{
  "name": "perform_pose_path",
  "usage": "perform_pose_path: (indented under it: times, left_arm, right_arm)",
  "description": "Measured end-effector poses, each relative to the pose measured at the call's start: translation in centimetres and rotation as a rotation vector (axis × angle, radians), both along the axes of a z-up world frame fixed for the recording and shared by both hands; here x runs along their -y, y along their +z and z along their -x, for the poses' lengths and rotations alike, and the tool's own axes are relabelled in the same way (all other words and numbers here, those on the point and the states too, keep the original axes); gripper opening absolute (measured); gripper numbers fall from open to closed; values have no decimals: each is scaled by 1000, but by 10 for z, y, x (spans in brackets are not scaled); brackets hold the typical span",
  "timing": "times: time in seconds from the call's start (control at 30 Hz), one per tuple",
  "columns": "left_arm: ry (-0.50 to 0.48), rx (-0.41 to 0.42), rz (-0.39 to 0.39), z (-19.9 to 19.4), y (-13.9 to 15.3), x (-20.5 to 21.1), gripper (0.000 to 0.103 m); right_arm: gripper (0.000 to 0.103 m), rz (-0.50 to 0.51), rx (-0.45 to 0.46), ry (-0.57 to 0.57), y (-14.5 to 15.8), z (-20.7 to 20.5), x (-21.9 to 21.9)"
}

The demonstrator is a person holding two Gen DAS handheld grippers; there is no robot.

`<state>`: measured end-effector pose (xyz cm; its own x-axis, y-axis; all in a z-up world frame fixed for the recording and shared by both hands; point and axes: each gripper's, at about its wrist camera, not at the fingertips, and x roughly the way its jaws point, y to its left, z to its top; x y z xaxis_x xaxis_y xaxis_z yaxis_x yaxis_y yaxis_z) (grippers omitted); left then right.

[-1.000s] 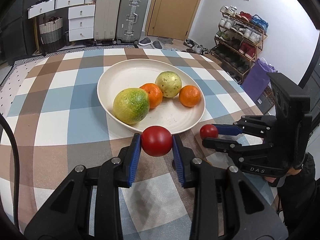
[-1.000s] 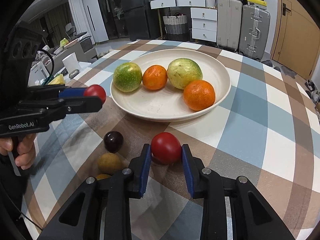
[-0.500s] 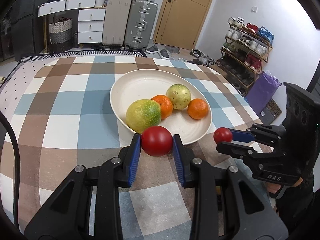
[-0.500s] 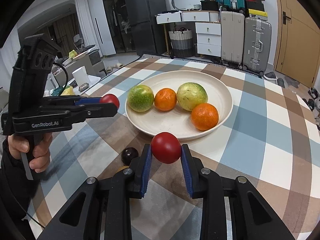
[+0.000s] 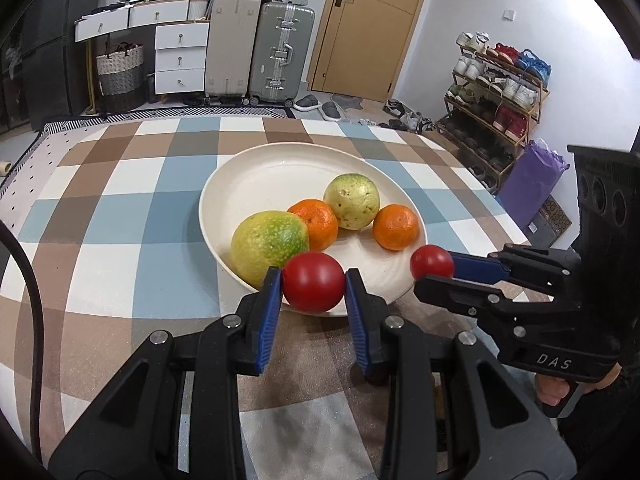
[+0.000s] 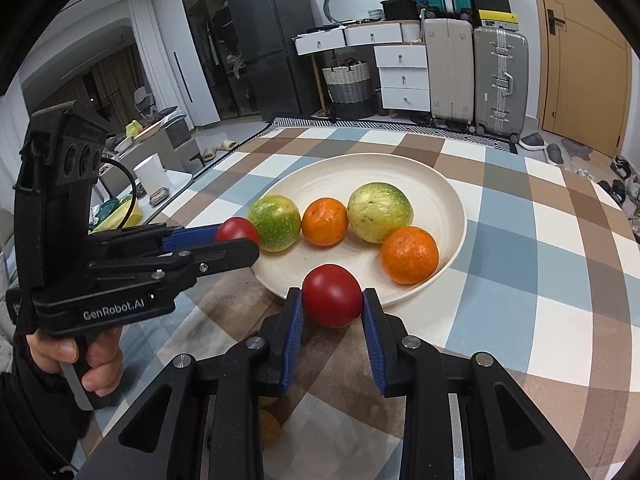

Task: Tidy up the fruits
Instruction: 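Carry both red tomatoes over the cream plate and open both grippers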

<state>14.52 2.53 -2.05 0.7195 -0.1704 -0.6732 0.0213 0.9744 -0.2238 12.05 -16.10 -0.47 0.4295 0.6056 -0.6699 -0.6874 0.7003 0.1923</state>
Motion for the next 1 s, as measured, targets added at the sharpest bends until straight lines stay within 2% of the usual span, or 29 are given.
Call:
perform_pose_path:
  times: [0.1,0.23,0.4,0.53,1.0]
  left_arm:
    - [-5,-19,-1,-6,-6,0,29]
    - [5,-26,38,-15,-9,-8,29]
    - [58,-8,18,-22,-12,-16,29]
    - [99,20,-29,-25,-11,-19,29]
    - [111,20,-16,-32,-15,-24,29]
  right_arm:
    - [30,-7,-18,-12,-1,-6,-2]
    - [30,-1,-11,-19,1,-12,-6]
    - [30,8,-9,-28,1,-19,-8]
    - [30,19,-10,-34,-1,-25,-11]
    - [30,77,10,-8,-2,-37,-31]
